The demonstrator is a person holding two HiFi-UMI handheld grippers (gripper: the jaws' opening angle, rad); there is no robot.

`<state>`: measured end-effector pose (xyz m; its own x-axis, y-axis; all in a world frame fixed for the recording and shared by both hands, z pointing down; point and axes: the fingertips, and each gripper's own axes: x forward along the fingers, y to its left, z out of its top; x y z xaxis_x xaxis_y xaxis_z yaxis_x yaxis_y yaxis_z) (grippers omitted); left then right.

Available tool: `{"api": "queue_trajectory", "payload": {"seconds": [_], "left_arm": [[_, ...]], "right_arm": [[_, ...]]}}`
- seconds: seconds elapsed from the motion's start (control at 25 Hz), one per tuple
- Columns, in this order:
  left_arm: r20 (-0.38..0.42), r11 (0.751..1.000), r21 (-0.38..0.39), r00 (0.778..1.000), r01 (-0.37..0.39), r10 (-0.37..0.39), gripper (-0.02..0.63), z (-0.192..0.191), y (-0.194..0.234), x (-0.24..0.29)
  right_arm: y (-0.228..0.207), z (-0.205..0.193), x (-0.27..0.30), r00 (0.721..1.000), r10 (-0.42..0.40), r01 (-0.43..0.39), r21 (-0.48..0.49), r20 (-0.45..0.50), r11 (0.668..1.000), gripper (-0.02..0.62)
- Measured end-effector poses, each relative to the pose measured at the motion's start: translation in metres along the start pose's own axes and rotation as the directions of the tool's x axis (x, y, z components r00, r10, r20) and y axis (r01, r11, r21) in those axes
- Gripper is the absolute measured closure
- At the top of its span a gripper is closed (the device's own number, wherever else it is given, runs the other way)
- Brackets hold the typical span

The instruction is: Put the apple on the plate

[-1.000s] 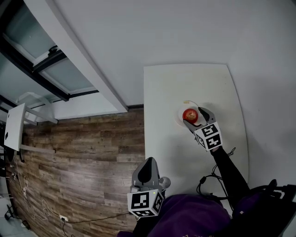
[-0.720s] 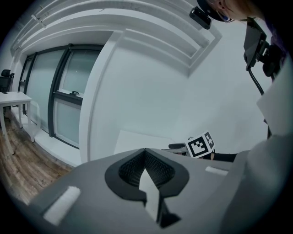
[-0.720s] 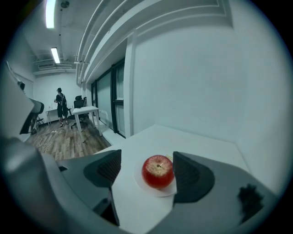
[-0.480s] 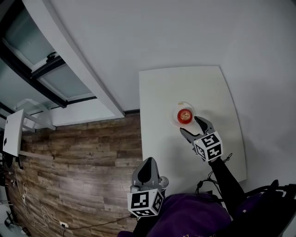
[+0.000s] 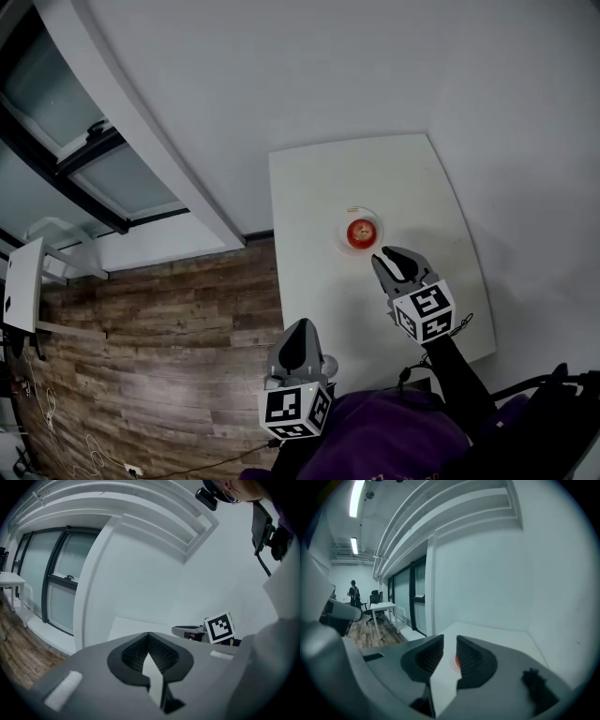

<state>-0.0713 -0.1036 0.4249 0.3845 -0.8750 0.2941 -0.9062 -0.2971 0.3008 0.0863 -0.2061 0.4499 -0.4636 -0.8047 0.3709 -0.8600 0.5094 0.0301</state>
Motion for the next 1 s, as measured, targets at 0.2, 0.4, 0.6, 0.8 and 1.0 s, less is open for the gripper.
{"api": "queue_trajectory", "payload": {"seconds": [0.2, 0.4, 0.6, 0.8, 1.0], "left_arm": [[0.006, 1.0, 0.0, 1.0, 0.022, -0.022, 0.599, 0.002, -0.006, -0.006], [0.007, 0.999, 0.0, 0.999, 0.04, -0.04, 0.598, 0.0, -0.011, -0.01], [0.003, 0.998, 0.0, 0.998, 0.056, -0.056, 0.598, -0.002, -0.014, -0.013], [0.005, 0.997, 0.002, 0.997, 0.074, -0.074, 0.598, -0.003, -0.021, -0.013], [0.008, 0.996, 0.006, 0.996, 0.092, -0.092, 0.598, -0.003, -0.028, -0.014]], "right_arm": [[0.003, 0.009, -0.016, 0.999, -0.022, 0.022, 0.021, 0.027, 1.0, 0.55], [0.008, 0.014, -0.031, 0.998, -0.04, 0.038, 0.026, 0.045, 0.999, 0.57], [0.011, 0.018, -0.044, 0.997, -0.057, 0.055, 0.04, 0.052, 0.998, 0.583], [0.015, 0.023, -0.059, 0.996, -0.061, 0.057, 0.058, 0.071, 0.997, 0.583], [0.027, 0.026, -0.07, 0.996, -0.044, 0.039, 0.061, 0.083, 0.997, 0.584]]}}
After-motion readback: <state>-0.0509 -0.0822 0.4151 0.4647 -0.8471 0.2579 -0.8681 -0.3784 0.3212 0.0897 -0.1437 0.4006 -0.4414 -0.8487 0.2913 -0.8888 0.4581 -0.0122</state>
